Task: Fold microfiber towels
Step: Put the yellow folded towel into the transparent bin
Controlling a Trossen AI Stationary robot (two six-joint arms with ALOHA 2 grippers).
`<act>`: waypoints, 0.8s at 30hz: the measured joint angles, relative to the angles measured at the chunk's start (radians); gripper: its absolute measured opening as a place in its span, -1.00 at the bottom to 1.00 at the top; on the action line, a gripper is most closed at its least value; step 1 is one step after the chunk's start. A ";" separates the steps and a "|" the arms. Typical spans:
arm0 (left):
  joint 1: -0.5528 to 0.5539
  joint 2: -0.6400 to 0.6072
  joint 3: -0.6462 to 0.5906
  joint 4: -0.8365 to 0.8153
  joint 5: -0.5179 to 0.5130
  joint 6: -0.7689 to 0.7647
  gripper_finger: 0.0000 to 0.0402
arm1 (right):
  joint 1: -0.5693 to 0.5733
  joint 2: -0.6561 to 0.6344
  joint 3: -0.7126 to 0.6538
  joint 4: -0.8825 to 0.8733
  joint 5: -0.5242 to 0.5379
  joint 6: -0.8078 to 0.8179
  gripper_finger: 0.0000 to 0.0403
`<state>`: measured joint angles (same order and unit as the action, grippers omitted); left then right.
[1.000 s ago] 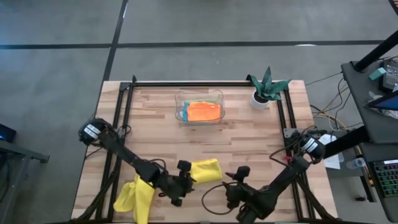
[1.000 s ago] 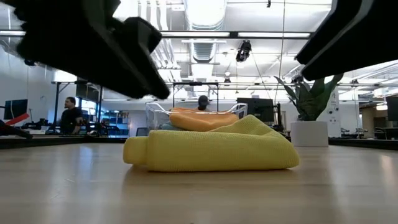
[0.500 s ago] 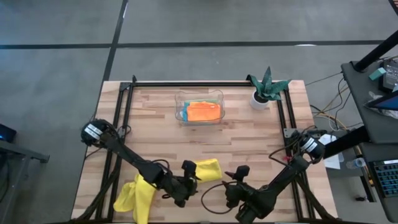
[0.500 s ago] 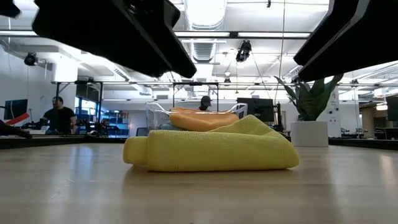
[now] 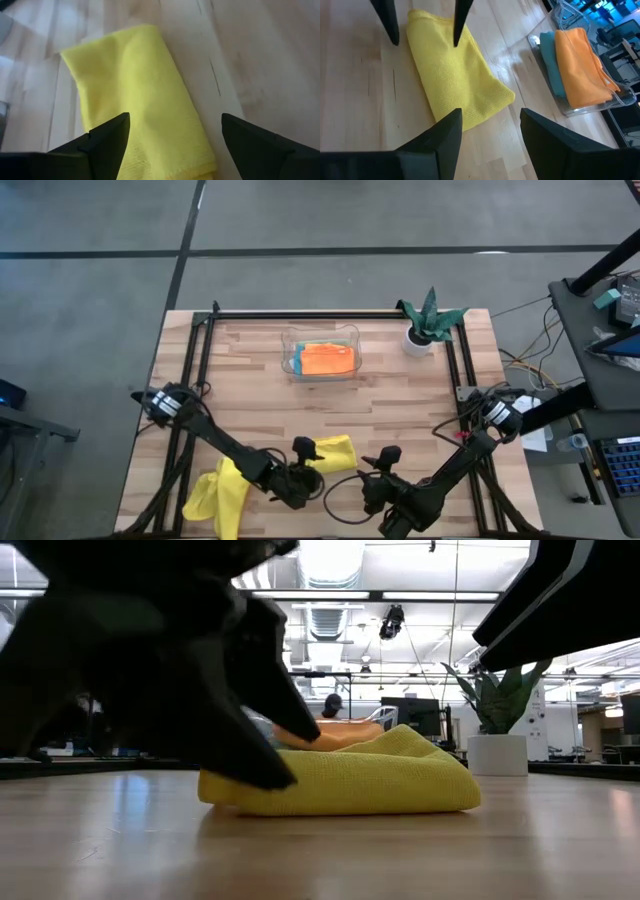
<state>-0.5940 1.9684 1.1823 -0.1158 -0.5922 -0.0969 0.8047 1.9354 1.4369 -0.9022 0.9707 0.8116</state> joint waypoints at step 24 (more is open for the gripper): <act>-0.036 0.110 0.011 -0.072 -0.196 0.112 0.45 | 0.000 0.000 -0.005 0.004 0.000 0.007 -0.05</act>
<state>-0.6296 2.0786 1.1934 -0.1874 -0.7887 0.0149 0.8047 1.9354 1.4316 -0.8986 0.9707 0.8189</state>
